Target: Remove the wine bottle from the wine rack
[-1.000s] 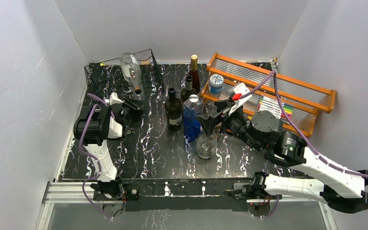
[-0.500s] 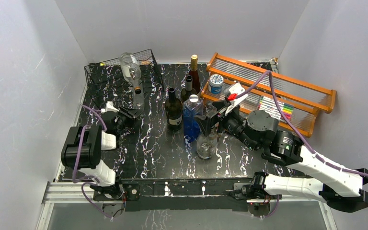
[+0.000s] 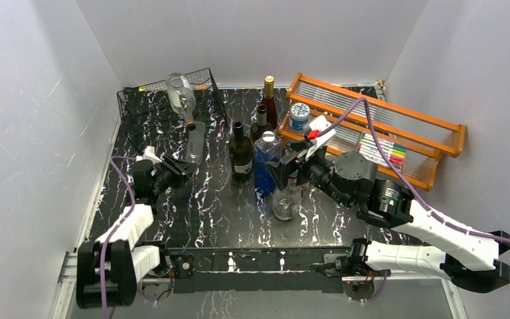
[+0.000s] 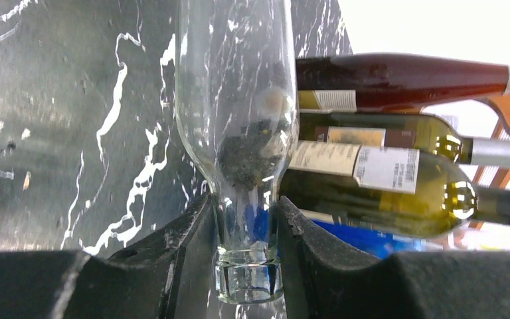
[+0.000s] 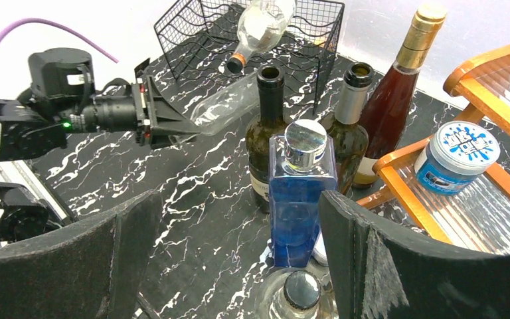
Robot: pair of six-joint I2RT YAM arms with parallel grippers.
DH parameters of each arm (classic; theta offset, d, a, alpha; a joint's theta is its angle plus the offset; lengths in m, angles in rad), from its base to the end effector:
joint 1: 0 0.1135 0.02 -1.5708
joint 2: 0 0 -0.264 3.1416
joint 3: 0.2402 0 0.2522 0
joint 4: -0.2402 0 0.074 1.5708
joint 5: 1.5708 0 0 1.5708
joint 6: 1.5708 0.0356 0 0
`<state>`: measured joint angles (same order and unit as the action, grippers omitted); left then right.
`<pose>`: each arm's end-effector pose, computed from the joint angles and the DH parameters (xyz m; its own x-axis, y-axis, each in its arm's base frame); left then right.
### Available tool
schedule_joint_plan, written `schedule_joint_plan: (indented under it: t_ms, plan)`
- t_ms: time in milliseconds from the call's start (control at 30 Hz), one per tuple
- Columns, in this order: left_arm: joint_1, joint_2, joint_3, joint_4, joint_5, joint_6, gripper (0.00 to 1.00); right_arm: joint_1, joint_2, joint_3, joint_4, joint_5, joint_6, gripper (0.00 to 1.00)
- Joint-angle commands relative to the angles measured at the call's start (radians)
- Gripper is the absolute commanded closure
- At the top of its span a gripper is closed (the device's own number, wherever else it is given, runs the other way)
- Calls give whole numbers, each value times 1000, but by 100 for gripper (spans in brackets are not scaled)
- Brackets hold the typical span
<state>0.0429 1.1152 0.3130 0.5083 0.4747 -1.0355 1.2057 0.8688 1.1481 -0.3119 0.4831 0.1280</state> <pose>0.2189 -0.0069 0.1856 -0.4908 -0.7868 -0.3743 -0.0454 0.4522 -0.8908 0.0775 0.1566 0.4368 -0.0960 0.0655 -0.9932 -0.6545 0.7476 0.1126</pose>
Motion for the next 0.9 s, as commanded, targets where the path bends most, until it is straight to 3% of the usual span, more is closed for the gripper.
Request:
schedule_joint_plan:
  t_ms: [0,333,600,867]
  plan:
    - [7,-187,72,-335,41,119,100,2,8,9,66,-7,-7,2]
    - [7,-270,233,-860,80,284,100,2,122,70,73,-78,-75,2]
    - [-27,-275,413,-1159,-34,459,100,1,254,112,111,-287,-164,2]
    - [-257,-285,542,-1369,-236,547,100,2,409,130,146,-520,-291,2]
